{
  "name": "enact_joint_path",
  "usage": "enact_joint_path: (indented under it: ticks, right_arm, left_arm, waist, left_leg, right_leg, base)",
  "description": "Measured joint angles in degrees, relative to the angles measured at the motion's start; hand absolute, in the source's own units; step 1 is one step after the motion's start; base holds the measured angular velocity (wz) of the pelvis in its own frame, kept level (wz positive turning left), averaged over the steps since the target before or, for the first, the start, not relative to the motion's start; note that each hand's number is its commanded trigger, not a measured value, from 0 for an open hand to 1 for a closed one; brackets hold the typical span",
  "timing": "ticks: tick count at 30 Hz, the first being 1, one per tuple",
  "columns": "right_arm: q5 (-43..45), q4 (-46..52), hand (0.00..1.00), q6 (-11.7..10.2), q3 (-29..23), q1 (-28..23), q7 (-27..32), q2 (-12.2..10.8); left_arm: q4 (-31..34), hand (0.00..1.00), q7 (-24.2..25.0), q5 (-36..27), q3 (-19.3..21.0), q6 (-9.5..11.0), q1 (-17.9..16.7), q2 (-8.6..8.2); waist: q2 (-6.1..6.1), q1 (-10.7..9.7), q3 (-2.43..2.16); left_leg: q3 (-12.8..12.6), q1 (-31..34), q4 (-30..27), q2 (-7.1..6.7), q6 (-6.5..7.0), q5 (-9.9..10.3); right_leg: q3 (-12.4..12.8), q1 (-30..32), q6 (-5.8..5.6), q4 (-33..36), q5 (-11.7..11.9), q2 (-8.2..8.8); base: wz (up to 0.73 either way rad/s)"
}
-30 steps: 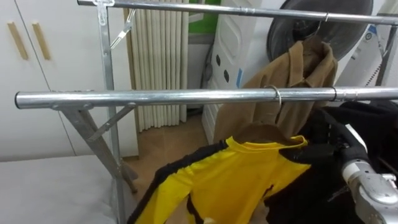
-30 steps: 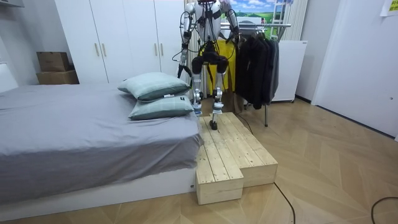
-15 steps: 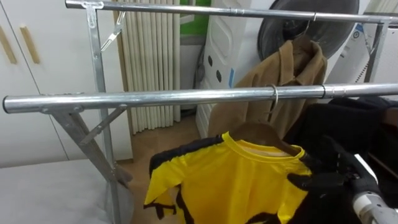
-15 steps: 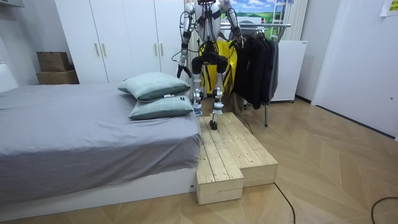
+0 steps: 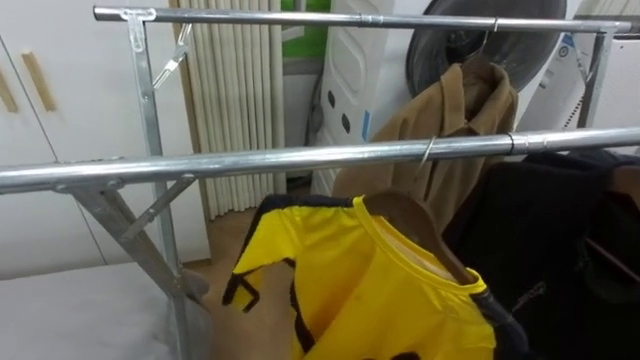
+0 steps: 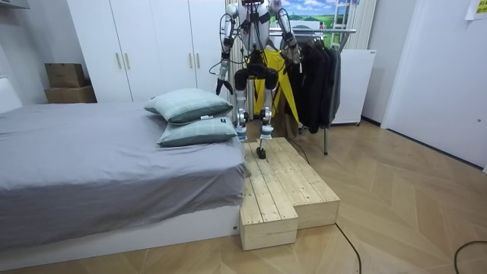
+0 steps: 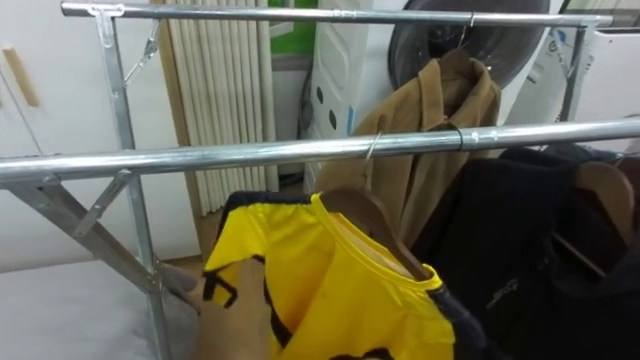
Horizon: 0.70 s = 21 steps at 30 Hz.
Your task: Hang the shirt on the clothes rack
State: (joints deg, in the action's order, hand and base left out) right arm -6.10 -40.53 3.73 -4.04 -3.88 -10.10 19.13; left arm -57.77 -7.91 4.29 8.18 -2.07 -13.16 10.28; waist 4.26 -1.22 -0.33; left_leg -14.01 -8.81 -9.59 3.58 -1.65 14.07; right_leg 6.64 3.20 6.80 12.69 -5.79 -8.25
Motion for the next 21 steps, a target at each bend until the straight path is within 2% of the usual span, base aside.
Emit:
enact_joint_path:
  ticks: [5,9,11,14,17,20,21]
  right_arm:
    - [1.95,-3.74,0.0,-0.46,0.0,-0.15,0.06,-1.58]
    - [5.71,-7.1,0.0,-1.27,-0.04,-0.93,0.03,-3.18]
    - [6.54,-9.06,0.0,-1.52,-0.01,-1.69,0.01,-4.44]
    - [5.92,-13.8,0.0,-2.56,0.02,-2.07,0.1,-6.0]
    - [3.97,-15.0,0.0,-2.8,0.27,-3.6,0.17,-6.81]
    - [1.68,-18.63,0.0,-5.12,0.48,-4.19,0.7,-7.98]
    - [1.49,-19.27,0.0,-5.29,0.48,-4.21,0.83,-8.34]
  left_arm:
    - [0.26,0.0,-0.01,-0.2,-0.09,0.24,0.59,-0.01]
    - [0.25,0.0,-0.05,-0.1,-0.01,0.84,0.5,0.0]
    - [-0.25,0.0,-0.05,-0.08,-0.02,1.33,0.38,-0.01]
    - [-1.86,0.0,-0.27,-0.1,-0.06,2.42,0.5,-0.02]
    - [-2.36,0.0,-0.29,-0.25,-0.18,2.5,0.39,-0.07]
    - [-3.16,0.0,-0.38,-0.46,-0.66,3.57,0.39,-0.26]
    - [-3.23,0.0,-0.37,-0.56,-0.8,3.85,0.32,-0.26]
  waist:
    - [0.07,-0.09,0.02]
    - [-0.36,0.0,0.28]
    - [-1.01,0.13,0.42]
    - [-1.47,0.09,0.36]
    - [-2.23,0.12,0.54]
    - [-2.58,0.05,0.49]
    - [-2.59,0.05,0.48]
  left_leg:
    - [-0.12,-0.01,0.0,-0.04,0.0,0.0]
    - [-0.12,-0.21,0.02,-0.03,0.0,0.0]
    - [-0.11,-0.34,0.14,-0.03,0.0,0.0]
    - [-0.08,-0.5,0.25,-0.03,0.01,0.01]
    - [0.09,-0.34,0.32,-0.08,0.01,0.01]
    - [0.11,-0.3,0.34,-0.1,0.02,0.02]
    - [0.09,-0.3,0.34,-0.1,0.02,0.02]
  right_leg:
    - [0.11,-0.06,-0.04,-0.08,0.03,0.02]
    - [-0.23,-0.23,-0.06,-0.07,0.02,0.1]
    - [-0.19,-0.28,-0.06,-0.06,0.02,0.06]
    - [0.1,-0.35,-0.12,-0.04,-0.04,-0.03]
    - [0.46,-0.19,-0.17,0.0,-0.07,-0.11]
    - [1.04,-0.2,-0.31,-0.01,-0.05,-0.27]
    - [1.04,-0.2,-0.32,0.01,-0.05,-0.28]
  base:
    - [0.0]
    - [0.05]
    - [0.0]
    - [-0.03]
    - [-0.01]
    - [0.0]
    - [0.0]
